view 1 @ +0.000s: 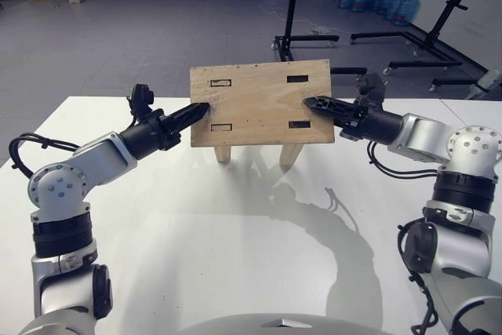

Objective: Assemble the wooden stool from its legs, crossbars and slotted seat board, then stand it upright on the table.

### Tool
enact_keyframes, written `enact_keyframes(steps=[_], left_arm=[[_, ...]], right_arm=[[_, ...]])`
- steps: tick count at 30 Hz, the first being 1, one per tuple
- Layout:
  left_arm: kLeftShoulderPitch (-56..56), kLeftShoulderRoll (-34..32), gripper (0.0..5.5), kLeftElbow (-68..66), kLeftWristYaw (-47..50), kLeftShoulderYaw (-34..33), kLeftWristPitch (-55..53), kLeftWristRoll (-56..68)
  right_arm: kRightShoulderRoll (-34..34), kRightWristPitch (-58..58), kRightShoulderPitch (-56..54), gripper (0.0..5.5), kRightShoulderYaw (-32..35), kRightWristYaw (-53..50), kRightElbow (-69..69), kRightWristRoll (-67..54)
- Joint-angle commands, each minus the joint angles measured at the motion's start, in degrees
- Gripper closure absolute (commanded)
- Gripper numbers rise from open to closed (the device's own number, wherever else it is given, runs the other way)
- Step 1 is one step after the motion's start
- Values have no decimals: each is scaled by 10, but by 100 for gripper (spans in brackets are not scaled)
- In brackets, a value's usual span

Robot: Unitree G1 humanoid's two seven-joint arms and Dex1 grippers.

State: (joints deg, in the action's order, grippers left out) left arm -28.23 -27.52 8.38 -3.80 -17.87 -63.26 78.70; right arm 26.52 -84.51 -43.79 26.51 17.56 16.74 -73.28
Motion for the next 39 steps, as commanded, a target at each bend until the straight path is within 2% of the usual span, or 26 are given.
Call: enact_keyframes(steps=[1, 6, 11, 19, 26, 27, 28, 29, 31, 39], left_arm=[[-58, 43, 351, -33, 126, 55, -53, 103], [-88, 60, 351, -66, 293, 69, -4, 219], [-90, 77, 363, -73, 404, 99, 49, 293], [-58, 110, 367, -80, 417, 139, 78, 293], [-53, 112, 371, -80, 402, 149, 85, 290], [-52, 113, 334, -79, 400, 150, 85, 290], [-52, 113, 322, -78, 396, 151, 84, 288], [-51, 113, 296, -75, 392, 150, 86, 287], [-53, 113, 260, -69, 376, 144, 92, 281], [-58, 109, 147, -71, 345, 121, 118, 269]], right_arm=[[-78, -57, -68, 357, 7, -119, 56, -9], [-128, -46, -94, 358, 75, -277, 136, -23], [-161, -30, -78, 364, 112, -404, 158, -59], [-189, 10, 47, 377, 83, -434, 172, -39], [-203, 65, 50, 379, 53, -423, 144, -47], [-202, 70, 47, 379, 49, -420, 138, -49], [-201, 72, 45, 379, 46, -418, 135, -51], [-200, 77, 41, 336, 44, -414, 135, -53], [-195, 91, 34, 291, 40, -407, 135, -62], [-130, 146, -18, 142, 49, -354, 176, -70]])
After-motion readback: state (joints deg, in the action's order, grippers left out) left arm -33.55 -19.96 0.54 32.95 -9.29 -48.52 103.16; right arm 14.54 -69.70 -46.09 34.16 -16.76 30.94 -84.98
